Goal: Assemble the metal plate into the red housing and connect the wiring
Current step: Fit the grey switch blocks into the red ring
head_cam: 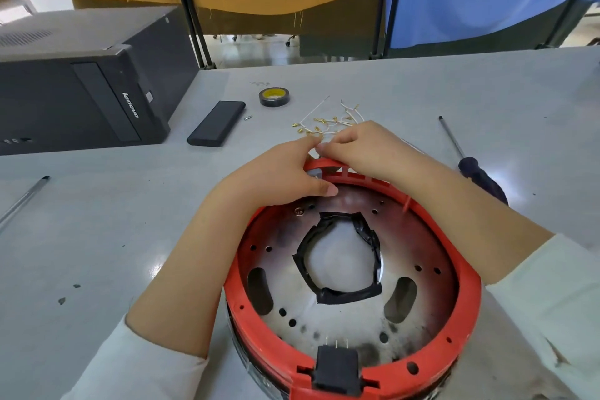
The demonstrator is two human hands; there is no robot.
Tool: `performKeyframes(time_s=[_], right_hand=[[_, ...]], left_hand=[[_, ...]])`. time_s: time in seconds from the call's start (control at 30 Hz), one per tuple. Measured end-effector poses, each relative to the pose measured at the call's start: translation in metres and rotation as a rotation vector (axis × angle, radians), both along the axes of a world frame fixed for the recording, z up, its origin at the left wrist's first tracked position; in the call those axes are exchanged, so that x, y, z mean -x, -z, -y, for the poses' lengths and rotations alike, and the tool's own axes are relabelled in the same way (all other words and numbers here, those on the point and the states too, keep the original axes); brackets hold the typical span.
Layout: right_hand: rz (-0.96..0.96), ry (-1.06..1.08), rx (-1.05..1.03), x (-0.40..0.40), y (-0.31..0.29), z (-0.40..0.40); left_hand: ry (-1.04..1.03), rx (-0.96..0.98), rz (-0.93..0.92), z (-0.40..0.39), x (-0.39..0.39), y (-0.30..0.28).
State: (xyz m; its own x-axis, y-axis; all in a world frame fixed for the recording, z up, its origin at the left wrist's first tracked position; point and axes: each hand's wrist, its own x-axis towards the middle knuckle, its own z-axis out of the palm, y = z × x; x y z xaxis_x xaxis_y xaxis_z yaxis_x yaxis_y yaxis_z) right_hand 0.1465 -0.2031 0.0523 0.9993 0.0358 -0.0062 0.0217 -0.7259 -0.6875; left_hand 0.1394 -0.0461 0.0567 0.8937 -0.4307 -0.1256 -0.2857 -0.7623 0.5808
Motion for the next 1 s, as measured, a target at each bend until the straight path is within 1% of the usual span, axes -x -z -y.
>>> performKeyframes(time_s=[0.13, 0.3, 0.47, 0.57, 0.77, 1.0], right_hand=[[0.008, 0.016, 0.011, 0.0004, 0.0008, 0.0024], [0.03, 0.006, 0.01, 0.0016, 0.0003, 0.0025], [0.056, -0.006, -0.084, 0.0041, -0.0009, 0.0039], [0.07, 0.008, -0.132, 0.0039, -0.0012, 0.0027], [0.044, 0.0, -0.051, 0.0024, -0.0006, 0.0027], [0.032, -0.022, -0.062, 0.0022, -0.0004, 0.0027]], left_hand=[[0.025, 0.009, 0.031, -0.0002, -0.0003, -0.0005], [0.013, 0.021, 0.014, -0.001, -0.0001, -0.0006], [-0.004, 0.042, 0.0, -0.0034, -0.0006, 0.0009], [-0.005, 0.021, -0.011, -0.0035, -0.0008, 0.0007], [-0.008, 0.002, -0.018, -0.0026, -0.0019, 0.0007], [-0.022, 0.007, -0.044, -0.0026, -0.0017, -0.0003]])
